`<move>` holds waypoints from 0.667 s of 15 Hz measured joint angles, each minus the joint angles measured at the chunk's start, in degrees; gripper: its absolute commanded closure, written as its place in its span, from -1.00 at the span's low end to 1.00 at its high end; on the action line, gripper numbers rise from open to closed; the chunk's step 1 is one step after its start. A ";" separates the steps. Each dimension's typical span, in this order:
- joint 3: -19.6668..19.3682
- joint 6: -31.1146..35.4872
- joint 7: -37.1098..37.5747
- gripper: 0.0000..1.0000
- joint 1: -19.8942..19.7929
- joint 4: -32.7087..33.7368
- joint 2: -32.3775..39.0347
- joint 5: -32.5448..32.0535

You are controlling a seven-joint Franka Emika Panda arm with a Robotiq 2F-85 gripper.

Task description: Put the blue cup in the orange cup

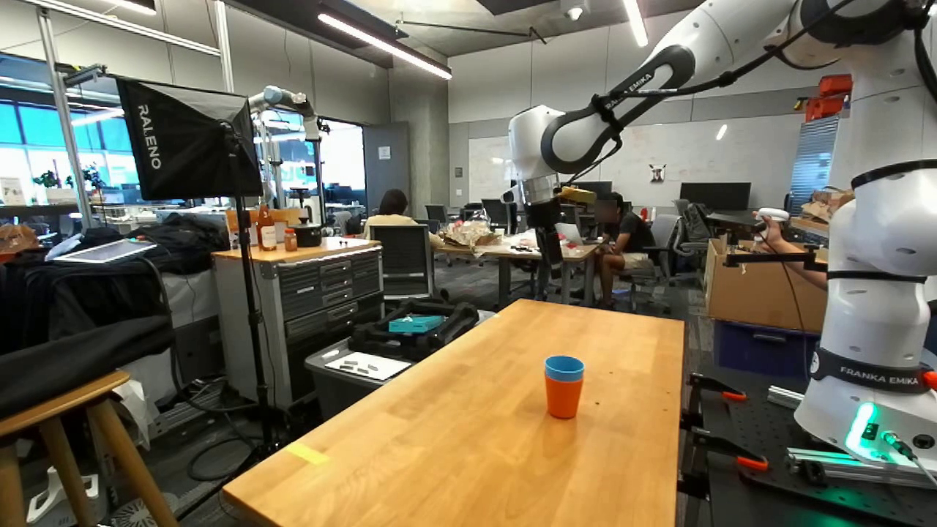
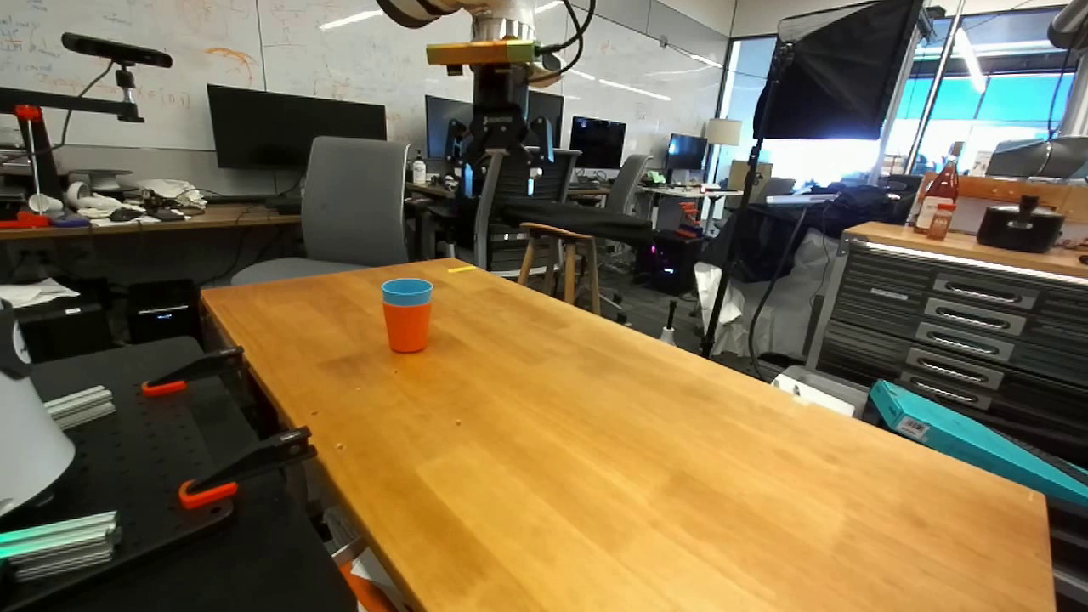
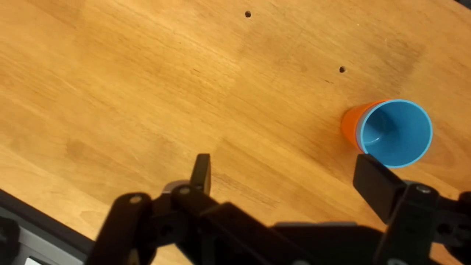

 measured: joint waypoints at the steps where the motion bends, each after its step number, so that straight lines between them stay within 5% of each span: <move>1: -0.22 -0.11 0.07 -1.00 -0.27 0.33 -0.24 0.21; 10: -1.20 -9.94 0.20 -1.00 -2.23 4.27 -0.84 10.10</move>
